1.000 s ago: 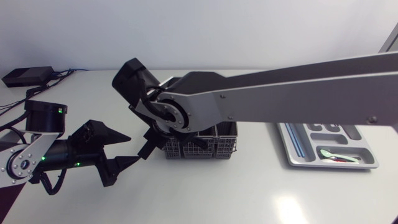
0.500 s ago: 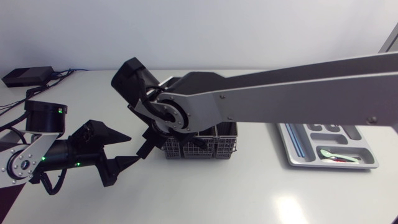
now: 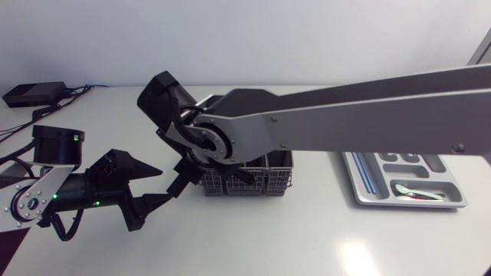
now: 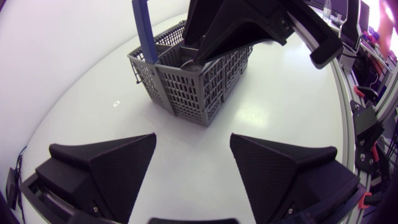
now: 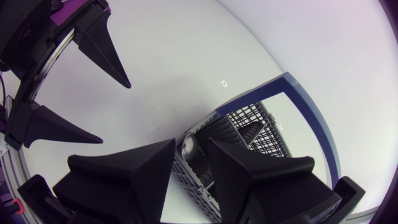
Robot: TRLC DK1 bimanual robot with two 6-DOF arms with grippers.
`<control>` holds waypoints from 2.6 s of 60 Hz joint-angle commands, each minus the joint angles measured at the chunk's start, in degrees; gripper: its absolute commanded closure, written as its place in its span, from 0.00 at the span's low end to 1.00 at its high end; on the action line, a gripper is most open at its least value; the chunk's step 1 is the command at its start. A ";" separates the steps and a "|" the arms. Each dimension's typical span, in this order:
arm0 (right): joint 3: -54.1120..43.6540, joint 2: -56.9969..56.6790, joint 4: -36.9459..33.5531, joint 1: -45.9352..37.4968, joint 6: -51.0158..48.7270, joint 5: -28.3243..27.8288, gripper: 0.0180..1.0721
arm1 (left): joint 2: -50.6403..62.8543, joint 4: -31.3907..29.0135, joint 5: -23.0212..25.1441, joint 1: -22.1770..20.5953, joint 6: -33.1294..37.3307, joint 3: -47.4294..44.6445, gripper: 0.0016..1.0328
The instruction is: Unload the cutlery basket into the drawer organizer.
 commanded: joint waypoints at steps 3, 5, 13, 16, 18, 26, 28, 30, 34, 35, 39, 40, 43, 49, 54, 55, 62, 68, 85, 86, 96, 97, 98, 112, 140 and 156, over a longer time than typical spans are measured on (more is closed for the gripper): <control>-0.18 1.88 0.28 -0.32 1.55 0.47 0.60 | 0.94 0.63 0.71 0.49 0.52 -1.57 0.19; -0.18 2.06 0.28 -0.41 1.55 0.47 0.60 | 0.94 0.63 0.71 0.49 0.52 -1.57 0.19; -0.35 2.23 0.64 -0.58 1.64 1.35 0.60 | 0.85 0.54 0.71 0.58 0.61 -1.57 0.19; -0.44 2.23 0.90 -0.58 1.55 1.87 0.60 | 0.85 0.54 0.71 0.58 0.61 -1.57 0.19; -0.53 2.23 1.08 -0.58 1.55 2.22 0.60 | 0.85 0.54 0.71 0.58 0.61 -1.57 0.19; -0.79 2.15 1.43 -0.58 1.55 3.45 0.60 | 0.85 0.54 0.71 0.31 0.61 -1.66 0.19; -0.79 2.15 1.43 -0.58 1.55 3.72 0.60 | 0.85 0.54 0.71 0.31 0.61 -1.66 0.19; -0.88 2.23 1.43 -0.67 1.55 3.72 0.60 | 0.85 0.54 0.71 0.31 0.52 -1.66 0.19; -0.88 2.50 1.43 -0.67 1.55 3.81 0.60 | 0.68 0.54 0.71 0.31 0.52 -1.57 0.19; -0.88 2.59 1.43 -0.67 1.46 3.81 0.60 | 0.68 0.45 0.71 0.31 0.52 -1.57 0.19; -0.88 2.85 1.34 -0.67 1.46 3.98 0.60 | 0.59 0.45 0.71 0.31 0.52 -1.57 0.19; -0.88 3.03 1.25 -0.67 1.46 4.07 0.60 | 0.68 0.45 0.71 0.31 0.52 -1.57 0.19; -0.88 3.38 1.08 -0.67 1.38 4.42 0.60 | 0.59 0.45 0.71 0.31 0.52 -1.57 0.19; -0.88 3.55 0.46 -0.67 1.38 4.60 0.60 | 0.59 0.45 0.71 0.40 0.52 -1.49 0.19; -0.88 3.55 0.11 -0.67 1.38 5.12 0.60 | 0.59 0.45 0.71 0.40 0.52 -1.57 0.19; -0.88 3.64 0.02 -0.67 1.38 5.30 0.60 | 0.59 0.45 0.71 0.40 0.52 -1.57 0.19; -0.88 3.82 -0.42 -0.67 1.38 6.53 0.64 | 0.59 0.45 0.80 0.40 0.52 -1.57 0.19; -0.35 3.82 -1.82 -0.76 1.46 6.71 0.66 | 0.59 0.45 0.80 0.40 0.52 -1.49 0.19; 0.53 3.64 -5.34 -0.85 1.99 6.71 0.66 | 0.59 0.37 0.80 0.05 0.17 -1.49 0.19; 0.53 3.64 -5.43 -0.85 1.99 6.71 0.66 | 0.59 0.37 0.80 0.05 0.17 -1.40 0.19; -0.18 3.29 -5.87 -1.46 2.17 6.71 0.69 | 0.59 0.37 0.80 -0.13 -0.01 -1.31 0.19; -0.26 3.38 -5.87 -1.55 2.17 6.71 0.72 | 0.50 0.37 0.80 -0.21 -0.01 -1.31 0.19; -0.26 3.38 -5.87 -1.73 2.17 6.71 0.74 | 0.59 0.37 0.80 -0.21 -0.01 -1.31 0.19; -0.35 3.82 -6.13 -1.99 2.34 6.09 0.80 | 0.50 0.37 0.80 -0.83 -0.27 -1.22 0.19; -0.53 1.62 -5.60 -1.64 2.43 4.33 0.94 | 0.50 0.37 0.80 -1.00 -0.36 -1.49 0.19; -0.62 -0.84 -2.62 0.82 -3.46 4.07 0.94 | -0.12 0.28 0.80 -1.27 -0.71 -1.40 0.19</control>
